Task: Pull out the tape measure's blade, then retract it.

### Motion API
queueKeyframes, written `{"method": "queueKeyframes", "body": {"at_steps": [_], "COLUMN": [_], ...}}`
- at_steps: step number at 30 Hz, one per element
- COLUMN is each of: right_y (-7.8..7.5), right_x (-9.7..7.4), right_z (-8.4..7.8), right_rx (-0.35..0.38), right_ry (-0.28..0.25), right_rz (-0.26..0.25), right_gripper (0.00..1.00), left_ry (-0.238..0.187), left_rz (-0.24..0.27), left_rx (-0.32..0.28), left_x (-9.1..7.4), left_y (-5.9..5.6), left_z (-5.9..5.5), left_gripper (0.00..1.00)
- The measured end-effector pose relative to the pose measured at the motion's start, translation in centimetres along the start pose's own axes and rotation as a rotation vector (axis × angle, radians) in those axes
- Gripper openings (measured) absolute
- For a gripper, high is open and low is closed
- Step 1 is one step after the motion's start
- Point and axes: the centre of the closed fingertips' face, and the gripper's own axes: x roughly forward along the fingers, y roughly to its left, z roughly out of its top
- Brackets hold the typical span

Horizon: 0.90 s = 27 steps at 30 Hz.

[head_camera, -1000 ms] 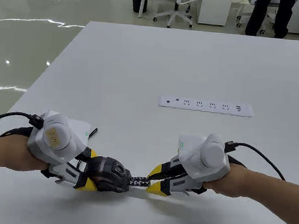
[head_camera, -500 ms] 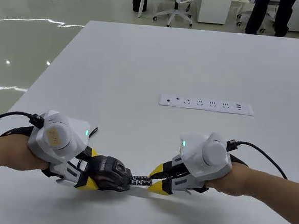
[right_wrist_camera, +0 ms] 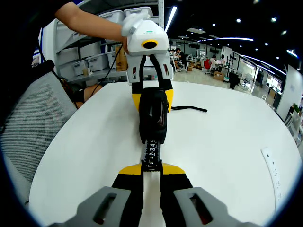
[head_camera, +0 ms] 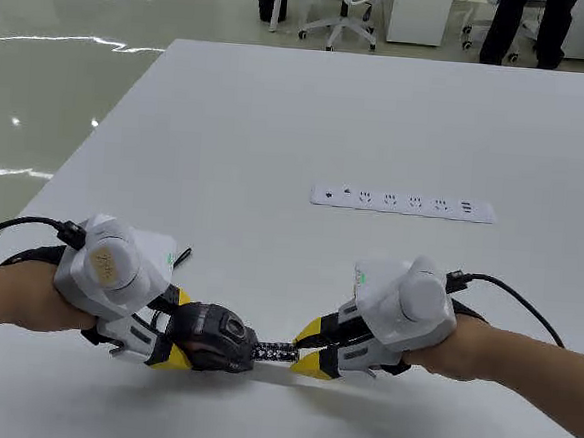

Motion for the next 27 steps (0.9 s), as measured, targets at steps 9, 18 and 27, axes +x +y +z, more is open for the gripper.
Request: {"method": "queueKeyframes", "body": {"at_steps": [9,18,27], "right_y": [0.02,0.06,0.11], "right_x": [-0.13,-0.43,-0.70], "right_z": [-0.10,-0.30,-0.48], "right_rx": [-0.001,-0.002,-0.003], "right_ry": [0.000,0.000,0.000], "right_rz": [0.001,0.000,0.000], "right_gripper": [0.11,0.11,0.11], "left_ry": [0.001,0.003,0.006], "left_rz": [-0.001,0.000,0.000], "left_rx": [0.001,0.001,0.003], "left_x": [-0.03,-0.02,0.03], "left_y": [0.02,0.05,0.01], "left_z": [0.01,-0.02,0.02], "left_gripper": [0.27,0.27,0.27]}}
